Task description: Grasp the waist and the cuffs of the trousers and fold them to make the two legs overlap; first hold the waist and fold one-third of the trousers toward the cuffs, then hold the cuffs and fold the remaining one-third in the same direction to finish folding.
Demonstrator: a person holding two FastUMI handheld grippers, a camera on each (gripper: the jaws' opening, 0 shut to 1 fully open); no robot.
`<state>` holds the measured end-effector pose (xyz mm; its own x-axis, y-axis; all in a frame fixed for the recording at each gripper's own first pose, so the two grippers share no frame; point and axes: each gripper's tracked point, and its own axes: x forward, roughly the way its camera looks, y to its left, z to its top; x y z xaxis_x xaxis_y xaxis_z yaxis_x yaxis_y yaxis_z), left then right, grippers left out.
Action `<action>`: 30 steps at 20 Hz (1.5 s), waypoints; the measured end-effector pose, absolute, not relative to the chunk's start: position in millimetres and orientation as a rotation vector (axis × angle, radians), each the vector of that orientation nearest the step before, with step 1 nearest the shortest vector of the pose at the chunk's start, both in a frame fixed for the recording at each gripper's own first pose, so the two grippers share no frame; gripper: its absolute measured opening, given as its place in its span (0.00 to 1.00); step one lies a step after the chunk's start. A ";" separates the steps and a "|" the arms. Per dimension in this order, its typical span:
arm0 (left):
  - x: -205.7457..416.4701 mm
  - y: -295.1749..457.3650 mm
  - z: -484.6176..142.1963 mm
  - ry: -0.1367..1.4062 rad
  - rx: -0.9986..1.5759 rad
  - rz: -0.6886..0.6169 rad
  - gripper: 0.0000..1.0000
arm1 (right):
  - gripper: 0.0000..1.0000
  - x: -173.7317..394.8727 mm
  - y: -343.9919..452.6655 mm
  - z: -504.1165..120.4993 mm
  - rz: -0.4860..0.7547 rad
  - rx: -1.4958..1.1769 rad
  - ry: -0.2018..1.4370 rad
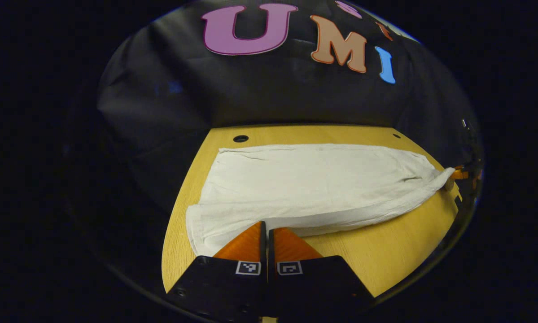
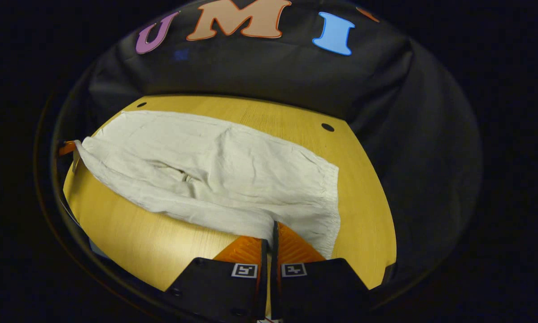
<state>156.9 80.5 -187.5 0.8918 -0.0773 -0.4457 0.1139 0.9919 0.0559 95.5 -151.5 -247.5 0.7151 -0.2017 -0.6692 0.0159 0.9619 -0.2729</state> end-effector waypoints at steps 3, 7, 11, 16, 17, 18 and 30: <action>187.5 75.8 -147.4 0.383 0.019 -0.047 0.00 | 0.05 126.5 -147.0 -226.3 -0.150 -0.202 0.684; 243.3 64.7 -120.2 0.310 -0.019 0.015 0.00 | 0.04 181.5 -149.1 -212.2 -0.161 -0.110 0.611; 301.1 62.5 -111.5 0.275 -0.035 0.063 0.00 | 0.04 241.0 -152.8 -204.6 -0.154 -0.083 0.565; 365.3 68.1 -127.0 0.298 -0.017 0.109 0.00 | 0.04 310.4 -154.0 -237.6 -0.127 -0.059 0.611; 373.9 69.0 -134.5 0.311 -0.025 0.120 0.00 | 0.04 321.9 -154.0 -248.2 -0.124 -0.050 0.628; 382.2 71.2 -142.1 0.322 -0.029 0.131 0.00 | 0.04 330.4 -153.2 -258.7 -0.119 -0.039 0.649; 364.9 75.3 -149.6 0.381 -0.033 0.240 0.96 | 0.98 346.2 -170.9 -260.3 -0.104 0.041 0.678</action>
<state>364.9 75.3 -149.6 0.9004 0.2259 -0.3719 -0.2382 0.9711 0.0133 346.2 -170.9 -260.3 0.7741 -0.0821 -0.6277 0.1090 0.9940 0.0044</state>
